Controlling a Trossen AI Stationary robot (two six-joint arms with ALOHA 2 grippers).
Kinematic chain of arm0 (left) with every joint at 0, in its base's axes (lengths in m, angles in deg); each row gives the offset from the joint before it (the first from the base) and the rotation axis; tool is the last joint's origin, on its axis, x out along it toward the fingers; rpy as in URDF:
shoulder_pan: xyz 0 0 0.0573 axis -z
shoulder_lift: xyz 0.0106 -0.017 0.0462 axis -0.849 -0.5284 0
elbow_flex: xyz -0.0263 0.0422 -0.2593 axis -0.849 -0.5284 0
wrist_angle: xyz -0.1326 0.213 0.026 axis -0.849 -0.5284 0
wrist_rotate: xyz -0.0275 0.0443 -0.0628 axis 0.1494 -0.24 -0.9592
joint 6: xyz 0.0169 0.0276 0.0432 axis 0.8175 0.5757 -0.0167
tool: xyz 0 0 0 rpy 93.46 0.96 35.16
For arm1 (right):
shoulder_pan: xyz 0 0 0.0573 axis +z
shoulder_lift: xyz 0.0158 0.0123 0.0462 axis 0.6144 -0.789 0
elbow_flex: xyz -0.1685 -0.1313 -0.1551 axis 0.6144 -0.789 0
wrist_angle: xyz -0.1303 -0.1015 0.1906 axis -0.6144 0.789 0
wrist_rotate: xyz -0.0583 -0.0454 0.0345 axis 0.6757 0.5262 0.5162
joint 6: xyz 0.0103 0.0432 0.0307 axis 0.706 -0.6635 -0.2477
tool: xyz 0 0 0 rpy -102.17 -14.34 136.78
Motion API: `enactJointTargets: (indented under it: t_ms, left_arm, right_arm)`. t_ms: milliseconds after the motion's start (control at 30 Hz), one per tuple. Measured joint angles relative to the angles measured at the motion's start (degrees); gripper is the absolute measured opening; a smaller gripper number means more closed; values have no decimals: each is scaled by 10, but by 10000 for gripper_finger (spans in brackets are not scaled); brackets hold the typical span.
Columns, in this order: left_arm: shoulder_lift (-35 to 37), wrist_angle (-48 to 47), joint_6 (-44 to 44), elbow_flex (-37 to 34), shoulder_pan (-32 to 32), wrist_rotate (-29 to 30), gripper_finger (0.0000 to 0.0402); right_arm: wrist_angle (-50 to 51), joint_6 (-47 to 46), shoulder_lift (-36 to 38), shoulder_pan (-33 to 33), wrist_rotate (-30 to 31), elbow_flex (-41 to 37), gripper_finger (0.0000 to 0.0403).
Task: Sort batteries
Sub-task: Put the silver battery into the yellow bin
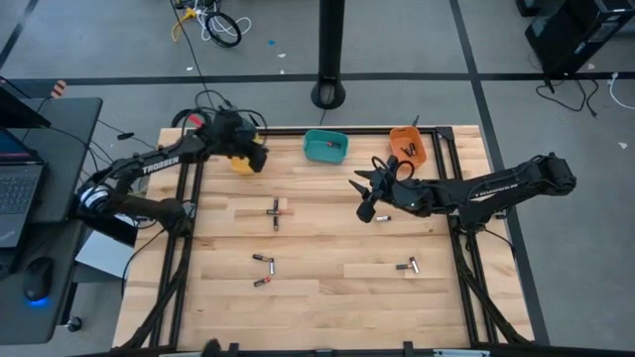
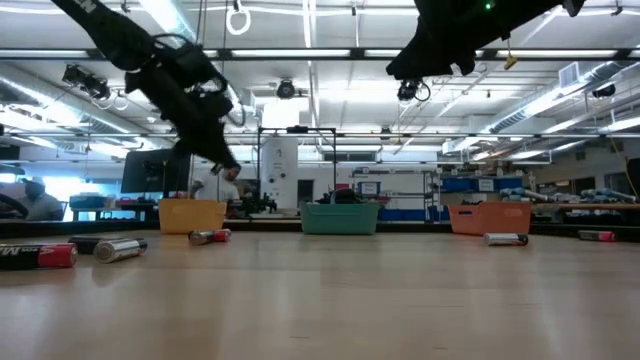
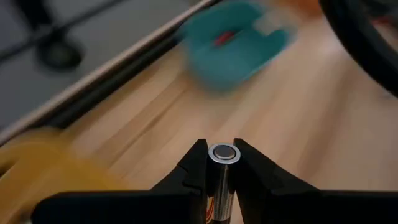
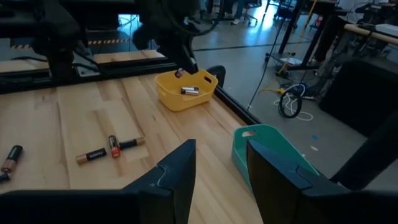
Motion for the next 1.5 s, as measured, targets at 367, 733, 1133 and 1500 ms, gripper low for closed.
enactJointTargets:
  t_ms: [367,733,1133,1500]
  left_arm:
    - [-95,-76,48,14,-103,38,55]
    - [-189,-171,99,103,-99,116,55]
    - [-214,-175,100,106,-91,124,67]
    - [-214,-158,97,106,-90,125,87]
  right_arm:
    - [11,2,0,0,0,0,150]
    - [12,6,0,-6,-2,0,147]
    - [25,5,-1,-8,-2,0,145]
    - [25,5,-1,-8,-3,0,146]
